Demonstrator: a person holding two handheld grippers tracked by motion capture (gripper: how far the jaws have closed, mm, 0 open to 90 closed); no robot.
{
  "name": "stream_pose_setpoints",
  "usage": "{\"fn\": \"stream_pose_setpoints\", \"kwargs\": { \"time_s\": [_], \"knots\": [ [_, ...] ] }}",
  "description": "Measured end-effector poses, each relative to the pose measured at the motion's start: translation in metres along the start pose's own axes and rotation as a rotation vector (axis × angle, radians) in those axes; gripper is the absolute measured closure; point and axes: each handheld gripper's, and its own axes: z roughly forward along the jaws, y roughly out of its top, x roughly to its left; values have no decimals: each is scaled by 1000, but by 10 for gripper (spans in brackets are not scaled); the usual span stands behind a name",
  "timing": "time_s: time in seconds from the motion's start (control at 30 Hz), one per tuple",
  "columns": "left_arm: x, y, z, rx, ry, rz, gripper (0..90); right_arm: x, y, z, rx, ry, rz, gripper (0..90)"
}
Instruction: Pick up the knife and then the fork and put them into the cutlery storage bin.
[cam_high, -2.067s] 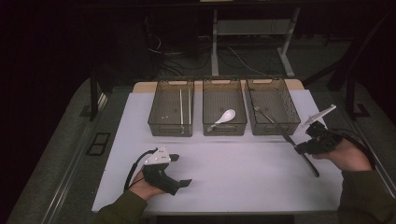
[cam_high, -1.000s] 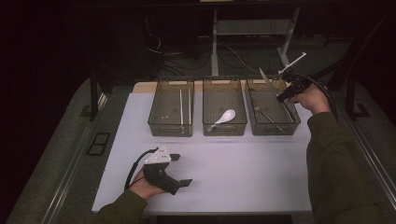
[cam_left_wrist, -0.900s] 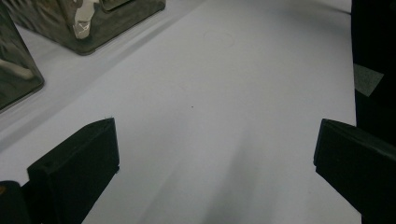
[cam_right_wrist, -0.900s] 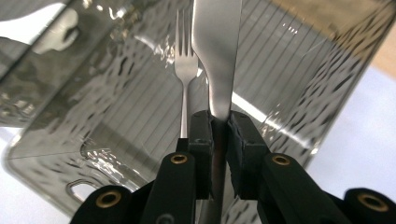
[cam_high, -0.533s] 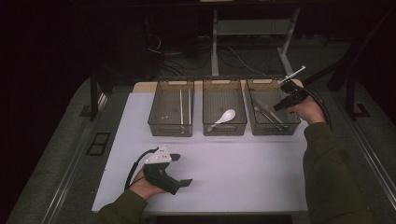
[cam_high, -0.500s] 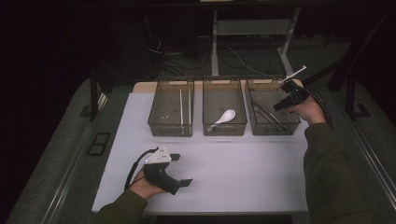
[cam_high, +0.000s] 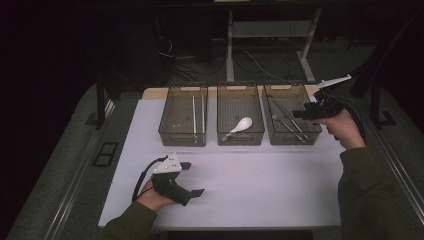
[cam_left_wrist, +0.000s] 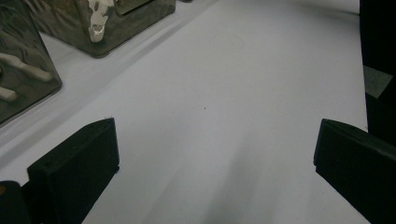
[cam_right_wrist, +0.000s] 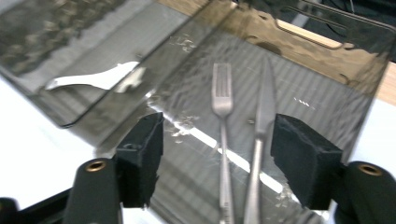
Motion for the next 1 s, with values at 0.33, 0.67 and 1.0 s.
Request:
{"fn": "stream_pose_setpoints", "kwargs": {
  "time_s": [0.33,0.67,1.0],
  "knots": [
    [4,-2,-2,-1,8,-3,0,36,-38,-13,-90,58,-48,210],
    [6,-4,-4,-5,9,-2,0,69,-83,-17,-119,108,-83,184],
    [5,-4,-8,-10,13,-2,0,82,-125,-25,-173,160,-61,178]
  ]
}}
